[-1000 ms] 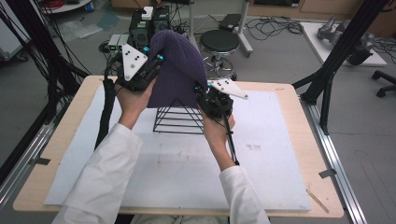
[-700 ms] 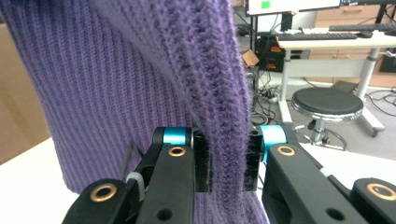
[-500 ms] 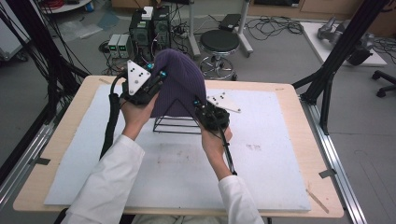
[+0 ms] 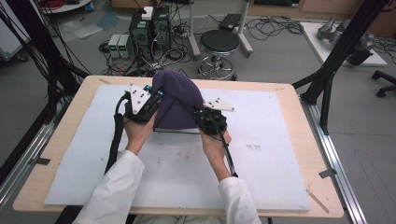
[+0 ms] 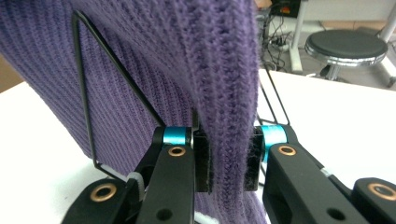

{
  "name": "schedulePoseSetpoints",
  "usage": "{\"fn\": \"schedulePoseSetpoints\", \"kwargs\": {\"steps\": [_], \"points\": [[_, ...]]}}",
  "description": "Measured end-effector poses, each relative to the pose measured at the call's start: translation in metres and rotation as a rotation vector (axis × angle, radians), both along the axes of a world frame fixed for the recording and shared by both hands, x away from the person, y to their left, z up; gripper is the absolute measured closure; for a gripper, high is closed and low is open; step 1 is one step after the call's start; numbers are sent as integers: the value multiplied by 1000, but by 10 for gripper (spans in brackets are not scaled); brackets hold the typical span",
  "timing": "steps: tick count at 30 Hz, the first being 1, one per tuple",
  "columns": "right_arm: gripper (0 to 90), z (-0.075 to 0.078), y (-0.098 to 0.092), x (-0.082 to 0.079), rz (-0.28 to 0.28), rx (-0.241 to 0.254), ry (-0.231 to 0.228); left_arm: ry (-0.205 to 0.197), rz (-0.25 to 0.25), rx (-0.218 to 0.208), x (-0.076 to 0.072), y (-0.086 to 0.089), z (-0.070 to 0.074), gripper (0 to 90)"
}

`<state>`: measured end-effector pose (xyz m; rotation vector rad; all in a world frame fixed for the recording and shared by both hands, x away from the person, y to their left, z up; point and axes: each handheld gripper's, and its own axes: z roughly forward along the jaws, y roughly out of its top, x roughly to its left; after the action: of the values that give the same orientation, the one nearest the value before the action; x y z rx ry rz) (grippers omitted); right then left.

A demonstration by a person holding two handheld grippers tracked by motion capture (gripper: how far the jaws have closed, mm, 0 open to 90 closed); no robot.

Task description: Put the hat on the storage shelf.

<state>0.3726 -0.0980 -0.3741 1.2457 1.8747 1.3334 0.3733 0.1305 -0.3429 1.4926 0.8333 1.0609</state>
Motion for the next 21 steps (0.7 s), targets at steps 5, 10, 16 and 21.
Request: {"fn": "schedulePoseSetpoints", "kwargs": {"steps": [5, 10, 16, 21], "points": [[803, -9, 2, 2, -19, 0, 27, 6, 1, 26, -2, -4, -5, 752], [800, -12, 0, 1, -22, -1, 31, 5, -4, 36, -2, -5, -6, 752], [799, -12, 0, 1, -24, 5, 35, -1, 3, 46, -4, -4, -8, 752], [792, -13, 1, 1, -27, 6, 41, -2, 4, 51, -5, -4, -8, 752]]}}
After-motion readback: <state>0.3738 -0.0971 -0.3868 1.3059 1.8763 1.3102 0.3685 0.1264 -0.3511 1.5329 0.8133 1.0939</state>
